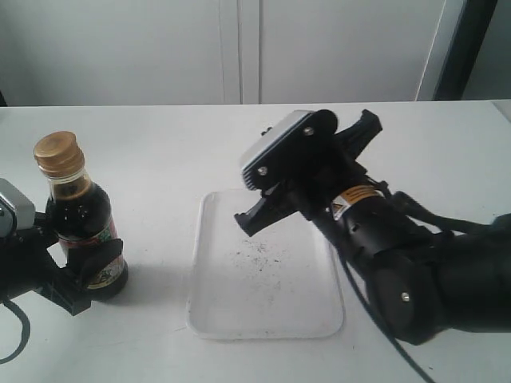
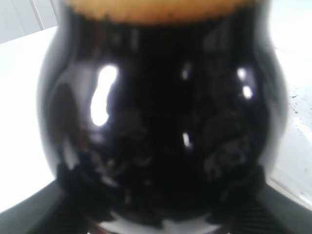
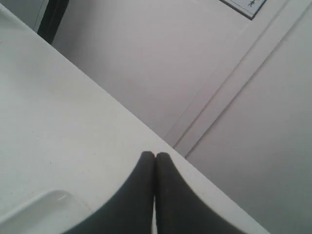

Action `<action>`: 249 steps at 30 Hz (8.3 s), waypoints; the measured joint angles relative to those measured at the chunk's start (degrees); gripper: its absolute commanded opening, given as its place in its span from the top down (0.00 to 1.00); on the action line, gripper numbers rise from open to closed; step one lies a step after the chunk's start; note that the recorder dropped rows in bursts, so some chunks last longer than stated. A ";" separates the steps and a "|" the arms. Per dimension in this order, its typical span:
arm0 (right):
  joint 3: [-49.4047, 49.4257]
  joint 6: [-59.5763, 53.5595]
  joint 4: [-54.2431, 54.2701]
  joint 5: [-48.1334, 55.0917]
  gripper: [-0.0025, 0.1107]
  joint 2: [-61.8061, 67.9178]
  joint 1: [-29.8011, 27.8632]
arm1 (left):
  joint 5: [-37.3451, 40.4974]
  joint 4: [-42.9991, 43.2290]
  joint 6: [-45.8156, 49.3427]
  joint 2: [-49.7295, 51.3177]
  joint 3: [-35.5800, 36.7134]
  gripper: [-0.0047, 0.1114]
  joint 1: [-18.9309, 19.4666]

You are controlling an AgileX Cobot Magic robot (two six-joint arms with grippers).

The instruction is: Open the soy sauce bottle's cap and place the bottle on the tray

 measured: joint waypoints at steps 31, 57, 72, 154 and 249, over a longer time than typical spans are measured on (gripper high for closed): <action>-26.61 -23.76 15.46 2.79 0.98 16.93 19.53 | 0.00 0.00 0.00 0.00 0.00 0.96 0.00; -30.95 -23.76 17.98 6.35 0.98 17.17 19.62 | 0.00 -0.22 -0.33 0.00 0.13 0.96 0.00; -32.72 -24.83 19.08 7.90 0.98 17.17 19.62 | 0.00 -0.31 -0.33 0.00 0.13 0.96 0.00; -25.98 32.40 -29.23 87.09 0.98 -12.67 -35.84 | 4.25 -2.09 -4.83 -3.34 0.46 0.96 0.00; -21.29 36.10 -25.89 74.37 0.98 -7.73 -39.82 | 27.19 -16.90 -10.22 17.38 -41.38 0.06 -34.89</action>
